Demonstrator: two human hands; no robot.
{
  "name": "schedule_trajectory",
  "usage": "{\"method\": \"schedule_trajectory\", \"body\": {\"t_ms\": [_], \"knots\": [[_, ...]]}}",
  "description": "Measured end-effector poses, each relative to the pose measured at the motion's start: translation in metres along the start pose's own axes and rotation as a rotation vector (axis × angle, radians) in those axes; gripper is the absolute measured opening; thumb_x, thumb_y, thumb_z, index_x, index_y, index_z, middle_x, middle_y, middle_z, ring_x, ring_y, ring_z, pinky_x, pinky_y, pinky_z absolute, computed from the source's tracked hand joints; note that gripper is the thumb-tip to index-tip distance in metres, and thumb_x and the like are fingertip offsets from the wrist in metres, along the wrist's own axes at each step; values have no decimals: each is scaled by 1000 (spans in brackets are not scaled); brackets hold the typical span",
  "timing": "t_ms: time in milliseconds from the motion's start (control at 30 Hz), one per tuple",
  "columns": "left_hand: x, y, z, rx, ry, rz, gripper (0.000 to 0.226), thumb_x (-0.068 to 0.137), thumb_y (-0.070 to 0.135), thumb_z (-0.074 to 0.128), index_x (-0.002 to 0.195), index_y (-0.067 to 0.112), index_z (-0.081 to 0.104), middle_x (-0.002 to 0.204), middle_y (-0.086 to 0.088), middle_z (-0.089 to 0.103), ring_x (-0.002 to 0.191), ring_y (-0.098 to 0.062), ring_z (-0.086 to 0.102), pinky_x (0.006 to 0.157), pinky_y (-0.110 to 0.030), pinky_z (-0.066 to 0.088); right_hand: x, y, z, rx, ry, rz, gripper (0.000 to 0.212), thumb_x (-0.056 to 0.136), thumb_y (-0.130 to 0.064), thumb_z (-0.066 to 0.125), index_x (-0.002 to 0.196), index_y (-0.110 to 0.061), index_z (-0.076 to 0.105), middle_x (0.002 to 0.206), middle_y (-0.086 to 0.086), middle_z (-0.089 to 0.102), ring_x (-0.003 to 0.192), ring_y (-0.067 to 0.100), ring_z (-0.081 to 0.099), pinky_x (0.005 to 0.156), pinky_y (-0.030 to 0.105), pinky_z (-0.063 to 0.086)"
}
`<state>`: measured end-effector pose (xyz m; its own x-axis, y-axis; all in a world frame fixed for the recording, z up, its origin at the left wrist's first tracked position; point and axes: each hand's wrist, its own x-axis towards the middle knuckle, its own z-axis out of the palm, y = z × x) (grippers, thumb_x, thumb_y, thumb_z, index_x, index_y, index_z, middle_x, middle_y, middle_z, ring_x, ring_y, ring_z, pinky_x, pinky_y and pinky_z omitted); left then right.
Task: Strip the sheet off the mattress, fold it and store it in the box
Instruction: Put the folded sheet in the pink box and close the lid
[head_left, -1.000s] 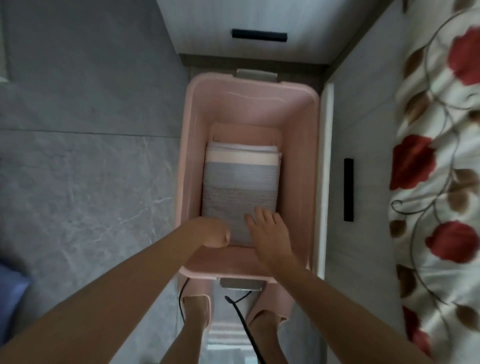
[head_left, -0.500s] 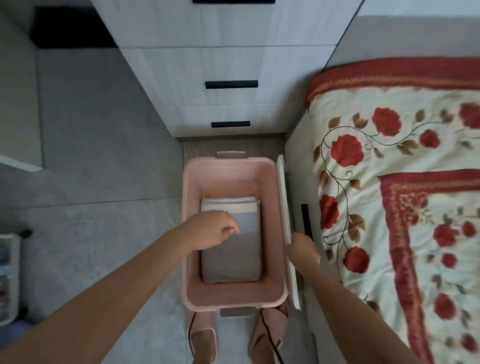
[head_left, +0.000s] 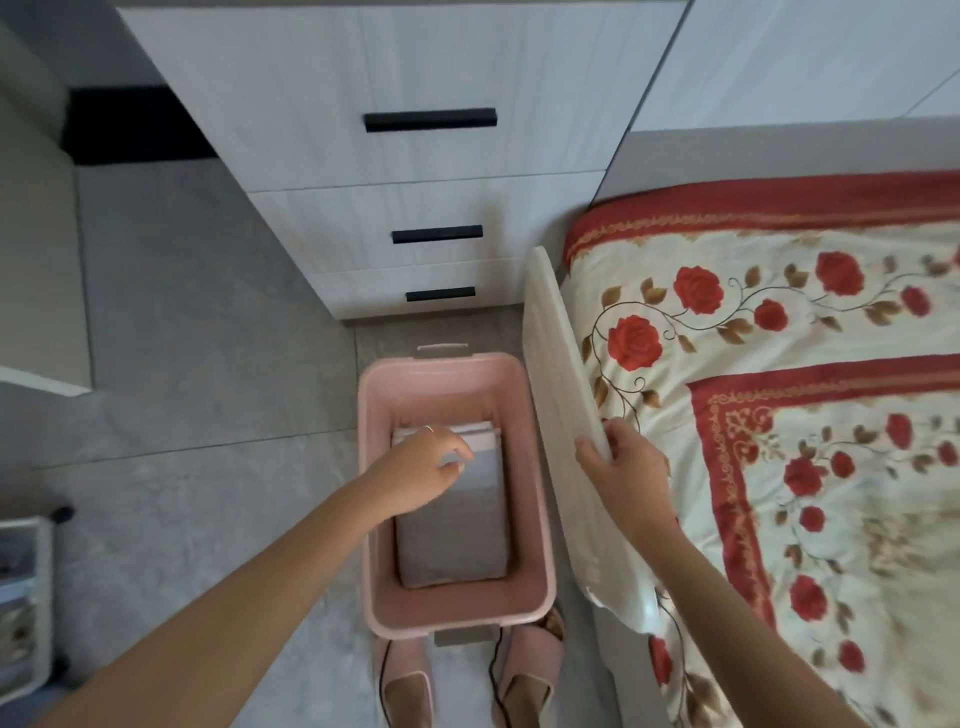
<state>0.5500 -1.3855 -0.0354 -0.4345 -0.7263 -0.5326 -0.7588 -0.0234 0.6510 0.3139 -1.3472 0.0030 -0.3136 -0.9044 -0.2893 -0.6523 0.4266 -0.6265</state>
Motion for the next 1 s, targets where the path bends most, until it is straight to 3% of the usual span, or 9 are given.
{"method": "schedule_trajectory", "body": {"t_ms": [133, 200, 300, 400, 533, 633, 700, 867, 1000], "knots": [[5, 5, 1, -114, 25, -163, 33, 96, 19, 50, 129, 16, 52, 141, -4, 45, 125, -14, 44, 90, -14, 30, -1, -22, -38, 185, -1, -31, 27, 83, -12, 64, 65, -10, 44, 54, -3, 40, 49, 6, 34, 48, 20, 32], [7, 7, 3, -164, 22, -246, 44, 98, 26, 46, 140, 14, 40, 148, -5, 37, 133, -17, 37, 98, -19, 29, 2, -32, -51, 246, -74, -53, 18, 84, -11, 63, 69, -13, 52, 60, 4, 50, 56, 9, 44, 48, 16, 36], [10, 0, 10, -294, 58, -357, 66, 96, 44, 45, 150, 14, 20, 154, -4, 26, 141, -23, 24, 108, -30, 26, 9, -40, -61, 398, -214, 13, 5, 89, -11, 59, 89, -9, 63, 80, 19, 63, 67, 20, 57, 63, 34, 52], [7, -12, 24, -487, 202, -542, 85, 85, 57, 54, 149, 14, 18, 152, -13, 29, 139, -29, 29, 106, -32, 34, 13, -36, -49, 551, -311, 163, 10, 92, -10, 56, 91, -14, 65, 76, 6, 67, 68, 19, 63, 65, 37, 55], [-5, -37, 36, -779, 381, -777, 70, 86, 47, 61, 134, 0, 40, 128, -6, 50, 118, -30, 51, 91, -33, 41, 11, -13, -28, 644, -368, 332, 17, 94, -14, 51, 93, -19, 67, 80, 3, 70, 69, 19, 65, 68, 34, 55], [-24, -58, 40, -990, 297, -857, 45, 86, 38, 64, 116, 5, 57, 105, -9, 63, 93, -26, 59, 74, -28, 46, 7, 15, -11, 671, -363, 428, 16, 96, -15, 49, 90, -18, 63, 74, 1, 69, 61, 13, 65, 58, 27, 55], [-33, -67, 47, -994, 307, -827, 29, 88, 18, 64, 114, 7, 58, 100, -11, 64, 84, -24, 59, 65, -26, 50, 5, 30, 1, 676, -391, 458, 10, 95, -19, 52, 88, -16, 59, 81, 6, 66, 68, 18, 63, 68, 34, 55], [-32, -99, 75, -864, 426, -814, 38, 86, 6, 64, 123, 2, 54, 119, -16, 60, 107, -30, 59, 89, -36, 47, -2, 80, 57, 391, -378, 388, 35, 89, -38, 62, 84, -3, 61, 72, 11, 59, 69, 20, 55, 62, 26, 45], [-16, -119, 105, -693, 459, -838, 61, 83, 14, 67, 138, 9, 41, 136, -18, 43, 120, -30, 48, 99, -35, 42, -4, 116, 103, 264, -382, 411, 40, 90, -31, 64, 123, -10, 59, 103, -1, 64, 95, 14, 60, 76, 18, 48]]}}
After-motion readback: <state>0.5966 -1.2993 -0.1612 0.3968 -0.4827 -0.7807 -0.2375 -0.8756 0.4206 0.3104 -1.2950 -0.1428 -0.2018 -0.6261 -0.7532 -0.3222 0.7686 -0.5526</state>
